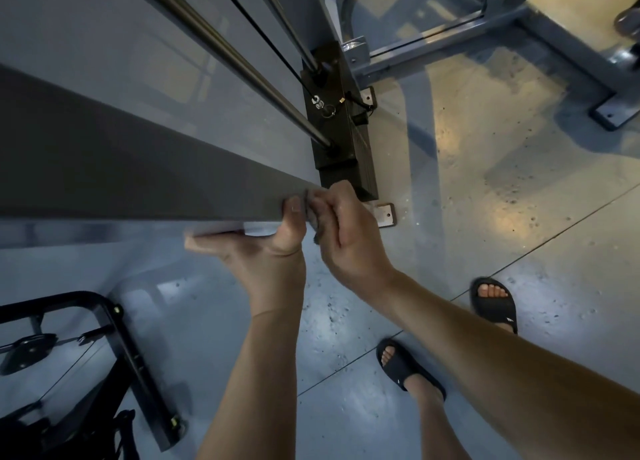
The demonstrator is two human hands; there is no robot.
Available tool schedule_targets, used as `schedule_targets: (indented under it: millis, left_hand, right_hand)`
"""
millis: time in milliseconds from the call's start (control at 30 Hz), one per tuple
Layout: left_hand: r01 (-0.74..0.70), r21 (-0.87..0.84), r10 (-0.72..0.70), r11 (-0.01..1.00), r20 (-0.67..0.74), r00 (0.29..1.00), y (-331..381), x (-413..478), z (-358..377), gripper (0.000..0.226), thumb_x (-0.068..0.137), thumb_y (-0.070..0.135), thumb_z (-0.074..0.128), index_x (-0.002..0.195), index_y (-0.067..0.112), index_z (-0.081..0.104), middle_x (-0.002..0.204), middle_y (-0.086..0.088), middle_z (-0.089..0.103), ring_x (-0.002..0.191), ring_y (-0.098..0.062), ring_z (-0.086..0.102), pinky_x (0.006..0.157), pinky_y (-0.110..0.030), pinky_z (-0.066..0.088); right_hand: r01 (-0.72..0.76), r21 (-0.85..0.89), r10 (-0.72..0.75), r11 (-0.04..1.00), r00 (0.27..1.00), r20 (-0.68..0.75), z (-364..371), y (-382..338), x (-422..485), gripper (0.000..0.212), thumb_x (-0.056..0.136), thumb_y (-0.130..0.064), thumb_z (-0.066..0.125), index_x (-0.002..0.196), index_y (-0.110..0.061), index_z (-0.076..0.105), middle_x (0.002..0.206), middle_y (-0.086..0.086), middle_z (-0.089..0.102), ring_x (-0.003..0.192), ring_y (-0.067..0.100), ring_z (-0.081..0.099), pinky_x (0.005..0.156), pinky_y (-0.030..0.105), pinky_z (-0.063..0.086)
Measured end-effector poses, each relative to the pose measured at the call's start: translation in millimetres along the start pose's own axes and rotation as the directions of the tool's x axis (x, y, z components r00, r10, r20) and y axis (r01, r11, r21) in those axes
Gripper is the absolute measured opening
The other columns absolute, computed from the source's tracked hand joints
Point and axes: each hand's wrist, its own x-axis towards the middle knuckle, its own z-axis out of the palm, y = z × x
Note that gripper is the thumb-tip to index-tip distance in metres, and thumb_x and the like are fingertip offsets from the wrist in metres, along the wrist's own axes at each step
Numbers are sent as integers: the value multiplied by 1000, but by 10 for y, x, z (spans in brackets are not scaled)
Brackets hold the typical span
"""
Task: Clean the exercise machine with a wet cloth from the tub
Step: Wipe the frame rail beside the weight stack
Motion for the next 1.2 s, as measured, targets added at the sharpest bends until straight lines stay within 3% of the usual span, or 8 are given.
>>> schedule_targets:
  millis: [133, 367, 500, 600, 700, 833, 1033, 1200]
  left_hand:
    - [48, -24, -48, 999, -17, 999, 31, -10, -15, 82, 70, 31, 85, 120, 13, 22, 125, -6, 42, 112, -8, 54, 95, -21, 49]
    - [63, 12, -63, 998, 26, 998, 34, -13, -45, 77, 72, 39, 85, 116, 30, 22, 133, -14, 41, 119, -17, 53, 98, -24, 49]
    - [107, 102, -119, 989, 123, 985, 48, -100, -196, 84, 70, 58, 85, 123, 29, 26, 139, -9, 41, 130, -19, 51, 110, -33, 45]
    - [370, 223, -396, 902, 84, 914, -94, -352, -205, 79, 80, 39, 82, 135, 24, 27, 141, -1, 37, 131, -12, 46, 114, -43, 43]
    - [505, 378, -563, 776, 54, 825, -211, -731, -168, 41, 92, 14, 68, 124, 27, 46, 130, 1, 48, 116, -18, 56, 93, -37, 55]
    - [383, 419, -537, 823, 354, 766, -300, -989, -122, 31, 96, 8, 65, 121, 25, 62, 118, 9, 63, 107, -3, 60, 72, -9, 48]
    - [457, 351, -570, 817, 374, 732, -337, -933, -103, 14, 101, 19, 62, 93, 13, 71, 82, 10, 71, 71, -6, 61, 67, -16, 46]
    - [701, 87, -685, 708, 327, 651, -299, -984, -30, 32, 109, 15, 46, 90, 5, 70, 98, -5, 77, 104, -17, 71, 107, -42, 51]
  right_hand:
    - [-209, -168, 218, 963, 975, 40, -74, 341, 11, 19, 109, -27, 43, 93, -17, 43, 77, 1, 53, 63, 14, 55, 58, 30, 41]
    - [-269, -89, 277, 959, 956, 94, -105, 346, -70, 22, 110, -24, 43, 90, -31, 36, 73, -3, 51, 59, 6, 54, 53, 19, 39]
    - [-638, 70, 609, 767, 757, 237, -506, 502, -143, 24, 110, -27, 42, 96, -10, 50, 70, 2, 52, 60, 11, 54, 55, 19, 45]
    - [-698, 336, 604, 632, 716, 350, -687, 527, -341, 22, 111, -24, 42, 97, -10, 52, 80, 16, 53, 71, 19, 56, 71, 26, 49]
    - [-705, 476, 603, 525, 703, 377, -771, 544, -469, 10, 104, -15, 53, 97, -9, 58, 86, 17, 55, 78, 27, 53, 76, 40, 44]
    - [-667, 428, 581, 610, 744, 331, -860, 531, -528, 22, 92, -26, 64, 106, -11, 59, 87, 17, 65, 87, 29, 63, 82, 39, 52]
    - [-618, 143, 559, 773, 770, 307, -1069, 597, -594, 18, 102, -37, 56, 85, -30, 60, 90, -3, 70, 92, 19, 68, 85, 42, 56]
    - [-678, 203, 629, 707, 733, 258, -1133, 583, -568, 25, 93, -50, 59, 79, -30, 63, 85, 0, 67, 89, 21, 63, 90, 47, 45]
